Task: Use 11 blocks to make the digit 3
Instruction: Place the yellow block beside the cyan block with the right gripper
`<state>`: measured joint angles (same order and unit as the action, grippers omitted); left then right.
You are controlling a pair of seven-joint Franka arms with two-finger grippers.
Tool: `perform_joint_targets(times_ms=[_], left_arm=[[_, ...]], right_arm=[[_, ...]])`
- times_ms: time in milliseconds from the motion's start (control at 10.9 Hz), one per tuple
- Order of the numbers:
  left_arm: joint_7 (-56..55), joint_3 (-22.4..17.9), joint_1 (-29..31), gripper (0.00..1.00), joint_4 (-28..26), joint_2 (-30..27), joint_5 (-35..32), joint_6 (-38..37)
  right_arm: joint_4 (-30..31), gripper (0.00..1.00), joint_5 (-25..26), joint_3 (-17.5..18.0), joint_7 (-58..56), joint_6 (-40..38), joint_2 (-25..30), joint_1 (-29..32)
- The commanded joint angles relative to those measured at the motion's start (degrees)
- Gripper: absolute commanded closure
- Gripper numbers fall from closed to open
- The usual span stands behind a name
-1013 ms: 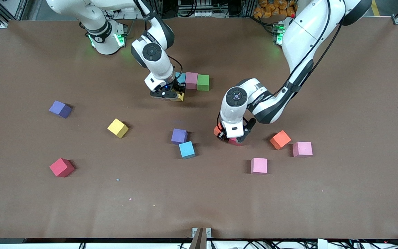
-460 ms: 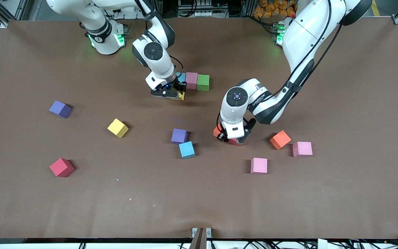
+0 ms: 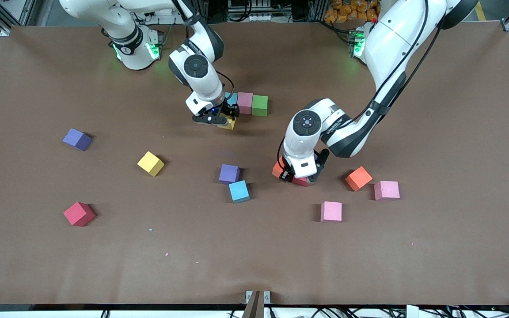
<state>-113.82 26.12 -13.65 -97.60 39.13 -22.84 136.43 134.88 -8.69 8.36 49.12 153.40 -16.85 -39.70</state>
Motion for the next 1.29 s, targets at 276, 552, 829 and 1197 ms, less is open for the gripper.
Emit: perform_joint_targets(times_ms=[276, 552, 829, 1197], left_arm=[[-7.89, 0.16, 2.13, 0.50, -0.75, -3.53, 1.04, -3.18], [-10.45, 0.16, 3.19, 0.50, -0.75, -4.50, 1.04, -4.33], [-14.32, 0.07, 3.88, 0.50, -0.66, -6.60, 1.04, -4.68], [-14.41, -0.02, 6.43, 0.50, -0.22, -9.07, 1.83, -5.91]], right_arm=[[-1.97, 0.00, -0.45, 0.08, 0.45, -4.75, 1.64, 2.25], [-8.38, 0.00, -0.89, 0.08, 0.71, -16.26, 3.31, 5.77], [-10.59, 0.00, -0.63, -0.01, -7.84, -17.95, 4.02, 12.17], [-11.48, 0.00, -0.72, -0.01, -20.50, -22.44, 5.34, 23.68]])
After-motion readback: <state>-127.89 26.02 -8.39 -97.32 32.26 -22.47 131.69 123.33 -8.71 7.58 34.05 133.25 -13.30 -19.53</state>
